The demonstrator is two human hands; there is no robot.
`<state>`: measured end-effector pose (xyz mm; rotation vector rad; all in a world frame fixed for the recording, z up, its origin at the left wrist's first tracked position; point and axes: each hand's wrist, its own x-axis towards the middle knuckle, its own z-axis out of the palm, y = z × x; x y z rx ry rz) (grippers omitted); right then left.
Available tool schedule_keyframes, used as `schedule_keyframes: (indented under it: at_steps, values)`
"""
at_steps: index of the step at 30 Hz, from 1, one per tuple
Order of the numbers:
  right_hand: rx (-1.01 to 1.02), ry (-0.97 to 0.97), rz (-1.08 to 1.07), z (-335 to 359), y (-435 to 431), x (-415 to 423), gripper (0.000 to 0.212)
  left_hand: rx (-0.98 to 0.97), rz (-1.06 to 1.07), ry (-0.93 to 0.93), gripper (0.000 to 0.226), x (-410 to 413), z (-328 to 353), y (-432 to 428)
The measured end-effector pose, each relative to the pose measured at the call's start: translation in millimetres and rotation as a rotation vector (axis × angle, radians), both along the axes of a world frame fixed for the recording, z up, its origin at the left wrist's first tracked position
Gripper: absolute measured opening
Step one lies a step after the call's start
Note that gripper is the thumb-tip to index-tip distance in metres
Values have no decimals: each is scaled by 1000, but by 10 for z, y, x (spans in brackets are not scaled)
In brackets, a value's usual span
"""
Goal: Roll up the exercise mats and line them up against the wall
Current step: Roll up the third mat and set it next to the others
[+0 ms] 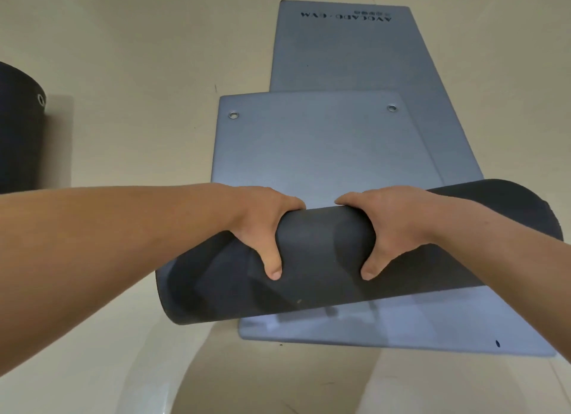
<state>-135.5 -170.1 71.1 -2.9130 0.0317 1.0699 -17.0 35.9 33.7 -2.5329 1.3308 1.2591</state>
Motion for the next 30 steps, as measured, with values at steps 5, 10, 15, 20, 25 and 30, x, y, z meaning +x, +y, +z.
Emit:
schedule_keyframes:
  at_steps: [5, 10, 15, 20, 25, 30]
  values:
    - [-141, -185, 163, -73, 242, -6, 142, -4, 86, 88, 105, 316, 13, 4]
    - [-236, -164, 191, -328, 273, 61, 165, 18, 28, -401, 123, 280, 84, 78]
    - [-167, -108, 139, -268, 174, 312, 163, -164, -13, -522, 107, -152, -45, 375]
    - [-150, -87, 110, -251, 169, 325, 160, -52, -60, -512, 144, -406, -318, 567]
    - [-200, -101, 105, -274, 186, 167, 159, -133, -113, -534, 142, -392, -372, 511]
    - [-168, -83, 46, -268, 194, 125, 157, -125, -183, -515, 139, -287, -322, 448]
